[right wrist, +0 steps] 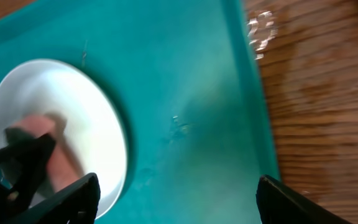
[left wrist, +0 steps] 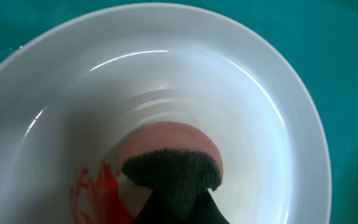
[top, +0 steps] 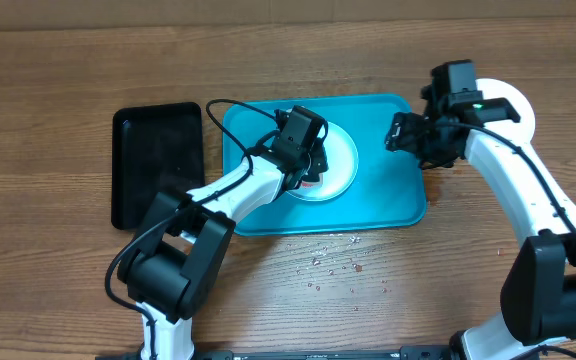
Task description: Clean dirty plates on tray and stack at the side
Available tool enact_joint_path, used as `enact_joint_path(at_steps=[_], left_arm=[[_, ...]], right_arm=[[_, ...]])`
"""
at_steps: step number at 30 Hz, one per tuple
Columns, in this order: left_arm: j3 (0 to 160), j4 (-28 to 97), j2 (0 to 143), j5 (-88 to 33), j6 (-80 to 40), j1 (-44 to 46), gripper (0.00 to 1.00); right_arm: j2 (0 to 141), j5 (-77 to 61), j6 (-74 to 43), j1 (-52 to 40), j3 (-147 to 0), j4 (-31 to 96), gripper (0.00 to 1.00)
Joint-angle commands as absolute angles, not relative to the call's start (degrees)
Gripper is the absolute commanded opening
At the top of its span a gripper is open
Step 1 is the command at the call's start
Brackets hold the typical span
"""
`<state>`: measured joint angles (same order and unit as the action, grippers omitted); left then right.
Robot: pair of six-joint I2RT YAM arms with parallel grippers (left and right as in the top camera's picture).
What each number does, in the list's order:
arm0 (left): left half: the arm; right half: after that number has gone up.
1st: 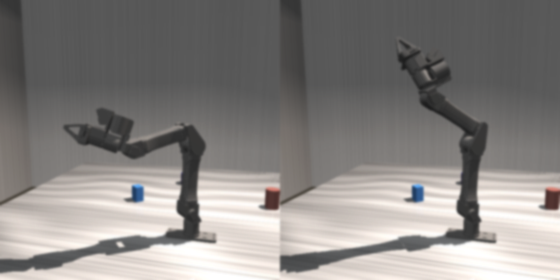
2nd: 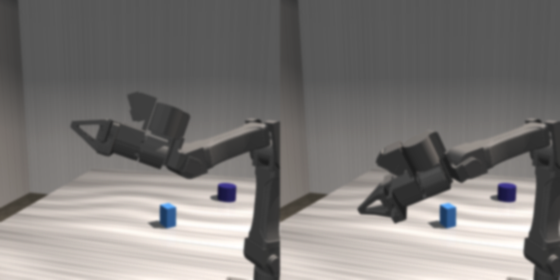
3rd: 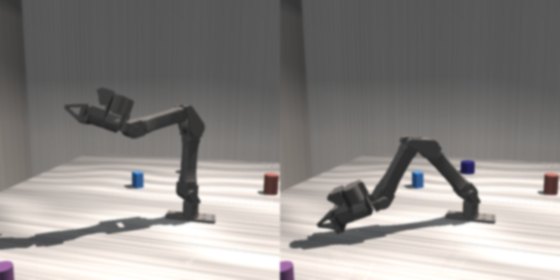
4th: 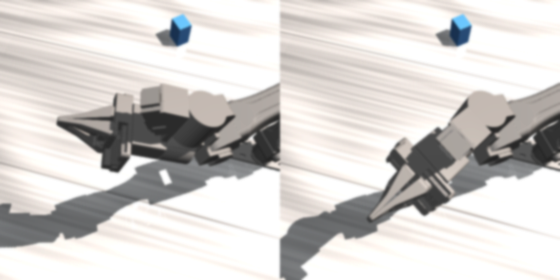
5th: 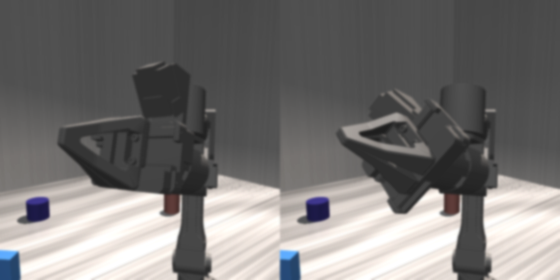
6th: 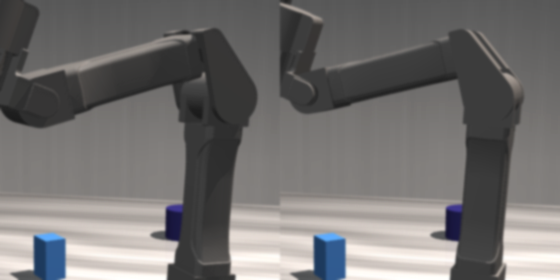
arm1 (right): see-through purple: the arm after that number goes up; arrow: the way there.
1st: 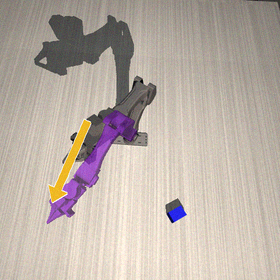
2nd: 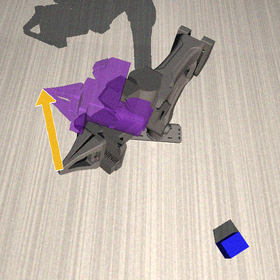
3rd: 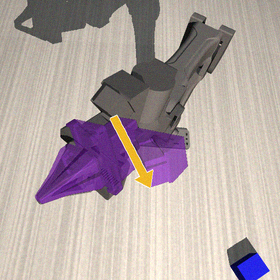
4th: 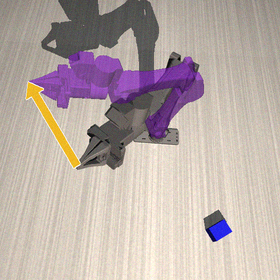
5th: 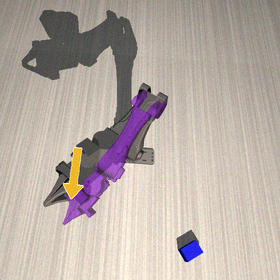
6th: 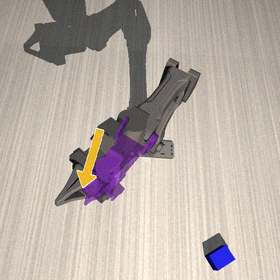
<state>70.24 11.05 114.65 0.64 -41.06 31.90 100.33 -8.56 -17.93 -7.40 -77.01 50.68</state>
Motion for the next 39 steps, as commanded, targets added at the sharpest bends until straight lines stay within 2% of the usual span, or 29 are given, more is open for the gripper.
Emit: enact_joint_path(at_steps=[1, 4, 16, 21, 24, 25, 29, 30, 39], left_arm=[[71.6, 10.5, 116.2, 0.4, -43.6, 31.7, 0.04], [71.6, 10.4, 116.9, 0.4, -44.4, 31.0, 0.04], [71.5, 10.1, 117.0, -0.7, -44.4, 29.5, 0.04], [71.5, 10.1, 117.0, -1.1, -44.4, 29.5, 0.04], [71.5, 10.1, 117.0, -1.1, -44.4, 29.5, 0.04], [71.5, 10.1, 117.0, -1.1, -44.4, 29.5, 0.04], [71.5, 10.3, 117.0, -1.1, -44.3, 29.5, 0.04], [71.5, 10.3, 117.0, -1.1, -44.3, 29.5, 0.04], [71.5, 10.6, 117.0, -1.4, -43.7, 32.1, 0.04]], right_arm=[[103.4, -8.6, -17.5, -8.7, -76.8, 50.4, 0.8], [105.9, -8.7, -17.5, -9.8, -76.8, 49.9, 0.75], [111.1, -8.3, -17.3, -15.4, -76.8, 46.1, 0.68], [113.5, -5.5, -18.0, -17.7, -76.8, 44.7, 0.62], [114.9, -5.4, -18.0, -18.5, -76.8, 43.7, 0.54], [115.1, -5.4, -18.3, -18.7, -76.8, 43.6, 0.48], [116.1, -5.4, -19.9, -18.7, -76.8, 42.9, 0.11], [116.1, -5.4, -20.3, -18.8, -76.8, 42.8, 0.04], [116.1, -5.4, -23.0, -19.4, -76.8, 42.5, 0.04]])
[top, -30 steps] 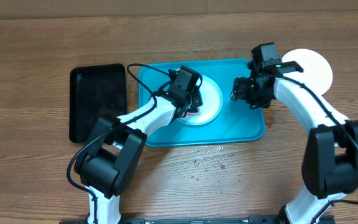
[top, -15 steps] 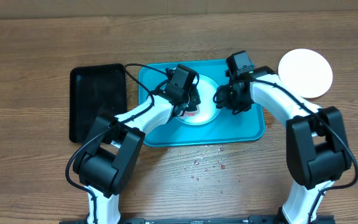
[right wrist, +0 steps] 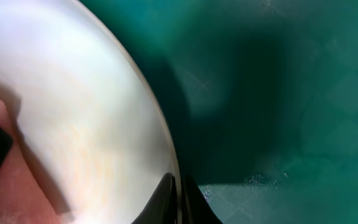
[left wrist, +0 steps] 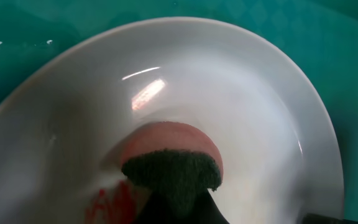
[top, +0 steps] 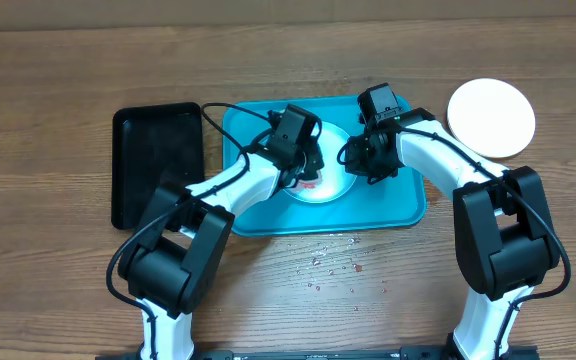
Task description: Clean dirty plates on tray and stack at the side
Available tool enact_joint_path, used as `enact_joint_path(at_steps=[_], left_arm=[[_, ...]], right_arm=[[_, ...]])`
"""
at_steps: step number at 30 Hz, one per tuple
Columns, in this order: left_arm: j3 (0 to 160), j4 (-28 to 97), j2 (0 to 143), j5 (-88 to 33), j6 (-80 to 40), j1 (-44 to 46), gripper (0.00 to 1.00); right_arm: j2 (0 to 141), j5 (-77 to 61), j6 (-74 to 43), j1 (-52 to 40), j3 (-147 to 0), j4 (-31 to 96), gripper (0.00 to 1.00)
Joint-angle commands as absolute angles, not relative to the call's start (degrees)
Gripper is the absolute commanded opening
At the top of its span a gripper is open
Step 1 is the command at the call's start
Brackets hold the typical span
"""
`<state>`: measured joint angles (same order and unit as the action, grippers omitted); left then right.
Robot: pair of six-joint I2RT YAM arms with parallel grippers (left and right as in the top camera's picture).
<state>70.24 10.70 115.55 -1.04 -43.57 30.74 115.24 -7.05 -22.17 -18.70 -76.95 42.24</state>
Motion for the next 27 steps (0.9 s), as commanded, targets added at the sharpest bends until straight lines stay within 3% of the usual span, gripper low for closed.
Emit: enact_joint_path(at_steps=[1, 8, 17, 27], left_arm=[[71.5, 10.9, 117.0, -1.1, -43.7, 32.5, 0.04], [71.5, 15.2, 117.0, 6.1, -43.4, 34.3, 0.04], [71.5, 10.0, 117.0, 13.0, -39.2, 32.1, 0.04], [71.6, 14.7, 117.0, 7.6, -36.5, 26.9, 0.04]], right_arm=[[116.1, -5.4, -23.7, -19.4, -76.8, 42.5, 0.04], [116.1, -5.2, -28.8, -19.4, -76.8, 42.7, 0.04], [116.1, -5.2, -30.3, -19.4, -76.8, 43.9, 0.04], [116.1, -5.2, -30.3, -19.4, -76.8, 44.0, 0.04]])
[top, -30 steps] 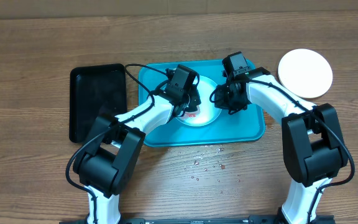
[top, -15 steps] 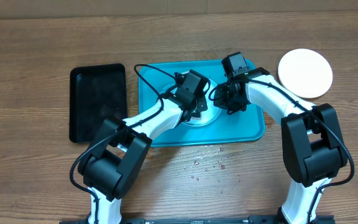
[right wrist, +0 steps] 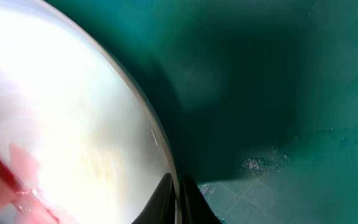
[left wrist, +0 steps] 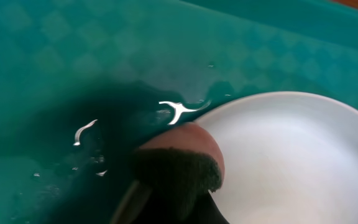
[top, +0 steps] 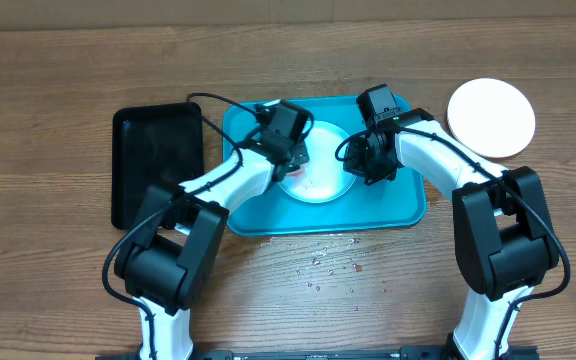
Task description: Clean dirty plates on tray and stack at the side
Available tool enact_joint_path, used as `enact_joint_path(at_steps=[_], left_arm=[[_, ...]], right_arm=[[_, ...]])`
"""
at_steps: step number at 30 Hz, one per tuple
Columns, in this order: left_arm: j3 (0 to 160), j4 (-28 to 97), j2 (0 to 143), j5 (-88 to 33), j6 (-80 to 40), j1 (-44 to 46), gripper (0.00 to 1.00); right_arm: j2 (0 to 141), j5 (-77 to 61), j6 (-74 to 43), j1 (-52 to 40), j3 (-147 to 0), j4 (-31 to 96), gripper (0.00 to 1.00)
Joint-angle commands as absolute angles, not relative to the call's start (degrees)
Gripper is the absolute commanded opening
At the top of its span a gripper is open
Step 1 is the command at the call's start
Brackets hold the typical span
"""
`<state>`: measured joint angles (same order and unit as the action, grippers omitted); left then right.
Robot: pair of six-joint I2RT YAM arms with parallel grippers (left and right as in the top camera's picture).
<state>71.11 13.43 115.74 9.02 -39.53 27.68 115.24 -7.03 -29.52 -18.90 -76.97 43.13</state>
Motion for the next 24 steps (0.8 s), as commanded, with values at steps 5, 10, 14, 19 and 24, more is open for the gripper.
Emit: enact_joint_path(at_steps=[5, 10, 14, 19, 24], left_arm=[[71.6, 15.9, 117.0, 2.2, -33.0, 27.9, 0.04], [71.6, 16.1, 117.0, -1.9, -31.7, 30.3, 0.04], [71.6, 16.4, 117.0, -2.7, -31.7, 32.0, 0.04], [71.6, 16.4, 117.0, -2.9, -31.7, 33.4, 0.04], [71.8, 15.5, 117.8, -1.9, -31.7, 33.1, 0.04]], right_arm=[[116.1, -5.2, -30.3, -19.4, -76.8, 44.0, 0.04], [116.1, -5.3, -30.3, -19.4, -76.8, 44.0, 0.04], [116.1, -5.4, -30.3, -19.4, -76.8, 44.0, 0.04], [116.1, -6.3, -30.3, -19.4, -76.8, 43.9, 0.04], [116.1, -6.3, -30.2, -19.4, -76.8, 44.0, 0.04]])
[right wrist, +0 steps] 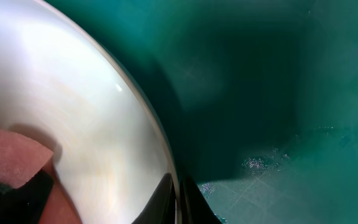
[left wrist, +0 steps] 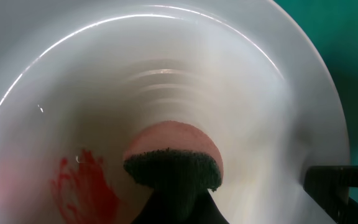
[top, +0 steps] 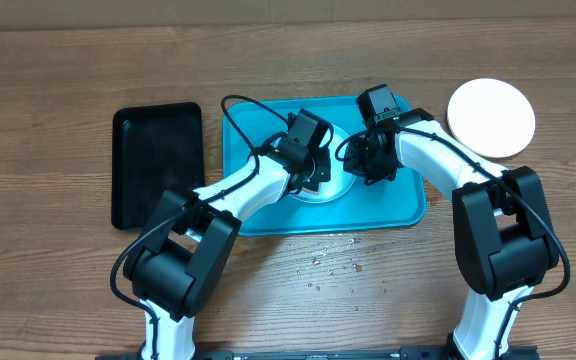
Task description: Clean dirty plates on tray and stack at the side
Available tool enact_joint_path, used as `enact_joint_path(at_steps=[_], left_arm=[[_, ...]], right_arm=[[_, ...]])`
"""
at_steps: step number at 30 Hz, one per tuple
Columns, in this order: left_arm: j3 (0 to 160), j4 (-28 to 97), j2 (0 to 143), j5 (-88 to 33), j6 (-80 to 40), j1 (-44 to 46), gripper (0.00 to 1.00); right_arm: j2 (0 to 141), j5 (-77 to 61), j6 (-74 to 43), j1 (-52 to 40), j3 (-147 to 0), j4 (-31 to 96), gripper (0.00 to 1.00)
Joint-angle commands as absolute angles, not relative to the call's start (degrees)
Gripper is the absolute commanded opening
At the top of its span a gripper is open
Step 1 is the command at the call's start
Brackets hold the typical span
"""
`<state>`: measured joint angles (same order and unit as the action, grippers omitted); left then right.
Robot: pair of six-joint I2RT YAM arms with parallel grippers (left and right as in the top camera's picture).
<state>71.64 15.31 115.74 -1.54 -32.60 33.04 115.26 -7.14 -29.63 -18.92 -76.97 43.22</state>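
Observation:
A white plate [top: 336, 181] lies on the teal tray [top: 388, 205], with a red smear [left wrist: 82, 186] on its inner face. My left gripper [top: 306, 160] is over the middle of the plate, shut on a pink sponge [left wrist: 173, 140] whose dark scouring side faces the camera. The sponge is pressed on the plate beside the smear. My right gripper [top: 360, 160] is shut on the plate's right rim [right wrist: 166, 155], one finger on each side of it. In the right wrist view the sponge [right wrist: 11, 155] shows at the lower left.
A clean white plate [top: 491, 117] lies on the table right of the tray. A black tray [top: 158, 165] lies left of the teal one. Water drops [top: 333, 265] are scattered on the wood in front of the tray.
My left gripper with the sponge was at the plate's left rim, partly over the wet tray. Now it is over the plate's middle. The right gripper still pinches the rim in the same place.
At first the sponge was on the plate and my right gripper stood open over the tray's right end. Then the right gripper was shut on the plate's right rim. The sponge was on the plate's middle, then at its left edge, and now on its middle again.

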Motion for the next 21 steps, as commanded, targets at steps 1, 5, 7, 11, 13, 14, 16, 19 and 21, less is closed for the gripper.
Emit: enact_joint_path(at_steps=[1, 5, 7, 11, 13, 14, 16, 19, 21], left_arm=[[72.1, 15.2, 118.1, -1.9, -31.6, 32.8, 0.04], [74.9, 15.5, 121.5, -3.0, -31.5, 31.4, 0.04], [77.8, 17.4, 123.9, -3.2, -31.1, 31.0, 0.04], [85.6, 24.1, 127.7, -0.5, -28.7, 30.7, 0.04], [89.5, 28.3, 128.7, 2.2, -27.9, 30.6, 0.04], [91.3, 30.3, 128.9, 3.4, -27.1, 30.4, 0.04], [93.6, 33.3, 129.1, 5.1, -26.2, 29.9, 0.04], [95.3, 38.0, 129.1, 6.2, -25.6, 28.8, 0.04], [95.4, 41.0, 129.1, 5.9, -25.7, 27.8, 0.04]], right_arm=[[116.1, -6.3, -30.2, -19.4, -76.8, 44.0, 0.04], [116.1, -6.3, -30.2, -19.4, -76.8, 44.0, 0.04], [116.1, -6.3, -30.2, -19.4, -76.8, 44.0, 0.04], [116.1, -6.3, -30.2, -19.4, -76.8, 44.0, 0.04], [116.1, -6.3, -30.2, -19.4, -76.8, 44.0, 0.04], [116.1, -6.3, -30.2, -19.4, -76.8, 44.0, 0.04], [116.1, -6.3, -30.2, -19.4, -76.8, 44.0, 0.04], [116.1, -6.3, -30.2, -19.4, -76.8, 44.0, 0.04], [116.1, -6.3, -30.2, -19.4, -76.8, 44.0, 0.04]])
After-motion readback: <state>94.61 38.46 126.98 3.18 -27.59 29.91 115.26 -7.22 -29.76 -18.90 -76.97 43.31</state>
